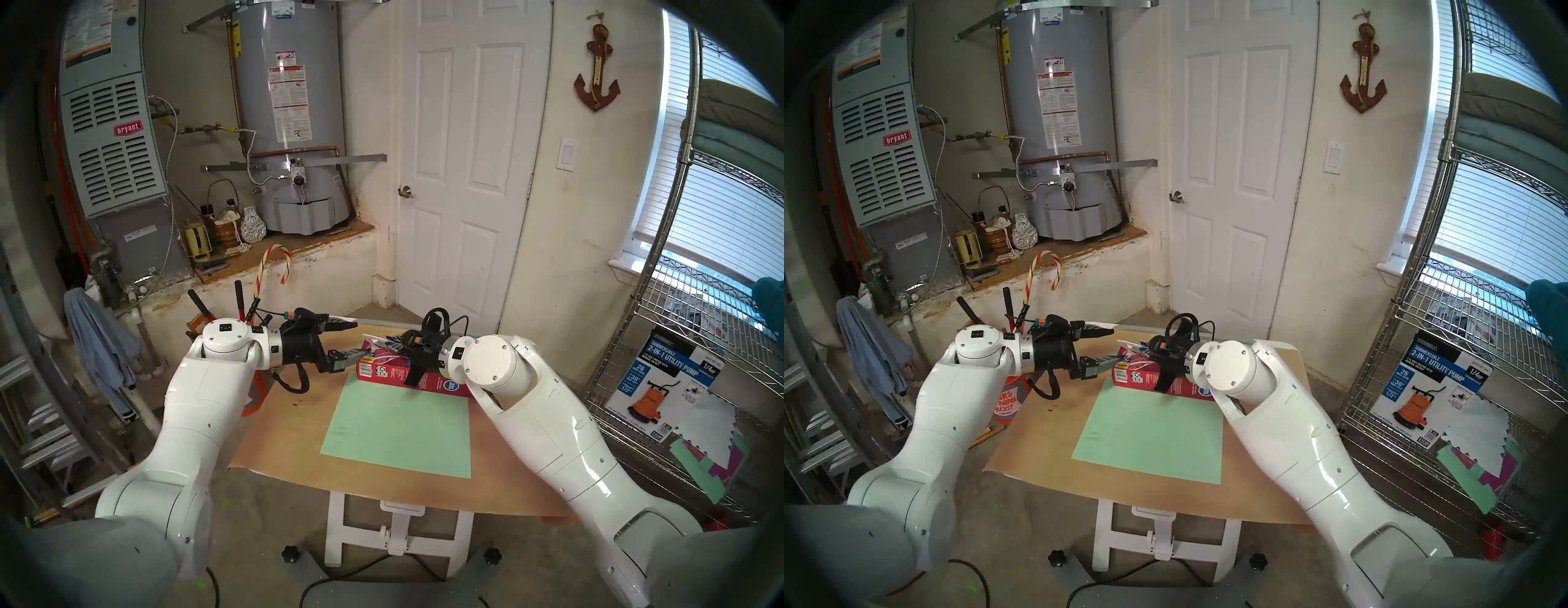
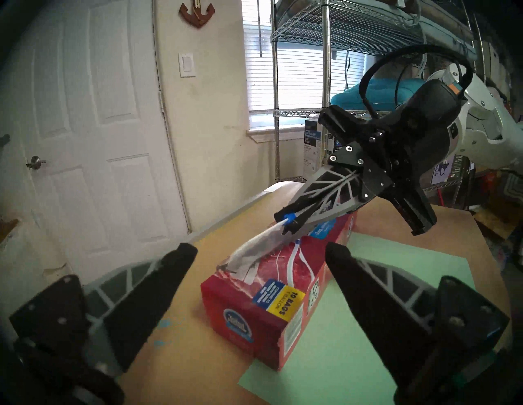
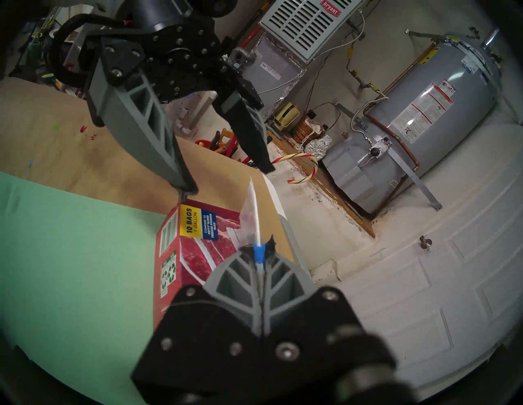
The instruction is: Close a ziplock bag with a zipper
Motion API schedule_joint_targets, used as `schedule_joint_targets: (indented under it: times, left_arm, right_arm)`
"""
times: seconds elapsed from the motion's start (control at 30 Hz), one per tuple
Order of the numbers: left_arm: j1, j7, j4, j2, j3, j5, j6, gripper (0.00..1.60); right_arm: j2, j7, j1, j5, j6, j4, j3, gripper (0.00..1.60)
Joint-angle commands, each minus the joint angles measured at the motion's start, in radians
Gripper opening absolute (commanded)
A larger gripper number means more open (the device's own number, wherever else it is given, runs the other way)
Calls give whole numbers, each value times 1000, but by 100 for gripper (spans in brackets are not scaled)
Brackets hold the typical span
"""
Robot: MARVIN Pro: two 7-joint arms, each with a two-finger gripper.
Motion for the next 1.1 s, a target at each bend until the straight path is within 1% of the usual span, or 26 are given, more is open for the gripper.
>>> schedule_joint_targets:
  times: [0.0,0.07,0.1,0.13,0.23,0.33,0.37,0.4,0.43,0.47,0.5,0.7,0.87,0.9,1.07]
  left_arm:
    - [-69,-6,33,-13,17,6,-24,159]
    - [-77,-4,46,-14,24,11,-32,157]
    - [-85,-2,55,-15,29,14,-40,148]
    - [-91,-2,60,-15,30,14,-41,148]
    - [-98,-3,66,-16,32,14,-45,141]
    - [-111,-6,83,-16,36,12,-54,109]
    - [-111,-6,83,-16,36,12,-54,109]
    - [-112,-6,85,-17,36,12,-55,95]
    - [-115,-7,88,-17,37,12,-57,93]
    - [-118,-9,94,-18,37,11,-59,77]
    - [-118,-9,94,-18,37,11,-59,77]
    - [-123,-14,108,-20,34,8,-66,62]
    - [-125,-20,117,-21,30,5,-70,60]
    - [-125,-21,118,-21,29,5,-71,56]
    - [-122,-26,122,-18,26,8,-73,59]
  right_arm:
    - [-4,-2,9,5,-3,-32,6,0]
    - [-2,-1,8,6,-3,-34,6,0]
    - [2,1,6,6,-4,-35,6,0]
    - [3,1,5,6,-5,-35,6,0]
    - [4,0,2,6,-7,-34,5,0]
    - [4,0,2,5,-7,-30,4,0]
    - [4,0,2,5,-7,-30,4,0]
    - [4,0,2,5,-7,-30,4,0]
    - [4,-1,2,5,-8,-29,4,0]
    - [4,-1,3,4,-8,-29,3,0]
    - [4,-1,3,4,-8,-29,3,0]
    - [2,-2,6,3,-10,-22,1,0]
    - [-7,-6,13,0,-10,-14,-2,0]
    - [-8,-7,14,0,-9,-12,-2,0]
    - [-11,-8,19,0,-10,-8,-4,0]
